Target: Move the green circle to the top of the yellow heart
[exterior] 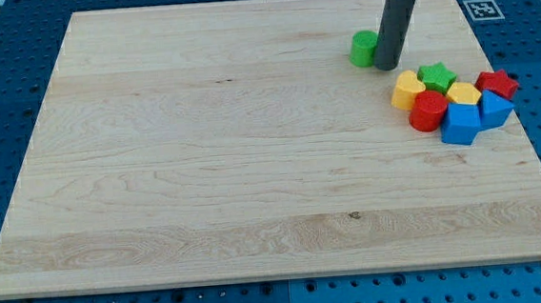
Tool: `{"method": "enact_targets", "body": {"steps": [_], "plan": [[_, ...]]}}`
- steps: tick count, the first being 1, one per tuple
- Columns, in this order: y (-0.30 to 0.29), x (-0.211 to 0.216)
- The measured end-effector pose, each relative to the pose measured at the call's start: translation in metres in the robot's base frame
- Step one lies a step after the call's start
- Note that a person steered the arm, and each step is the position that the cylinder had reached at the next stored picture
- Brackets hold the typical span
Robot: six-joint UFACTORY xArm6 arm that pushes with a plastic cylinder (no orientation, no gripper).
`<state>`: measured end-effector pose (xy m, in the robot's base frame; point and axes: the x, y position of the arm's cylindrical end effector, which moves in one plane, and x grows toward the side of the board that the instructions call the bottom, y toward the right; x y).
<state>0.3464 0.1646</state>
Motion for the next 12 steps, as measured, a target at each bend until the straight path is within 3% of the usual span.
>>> {"method": "enact_targets", "body": {"steps": [1,2,4,6,7,8,9,11,12], "plan": [[0.037,-0.014],[0.028,-0.034],[-0.064,-0.061],[-0.077,0.006],[-0.121,-0.044],[-0.127,-0.086],[-0.080,-0.076],[-0.026,0.013],[-0.026,-0.016]]}}
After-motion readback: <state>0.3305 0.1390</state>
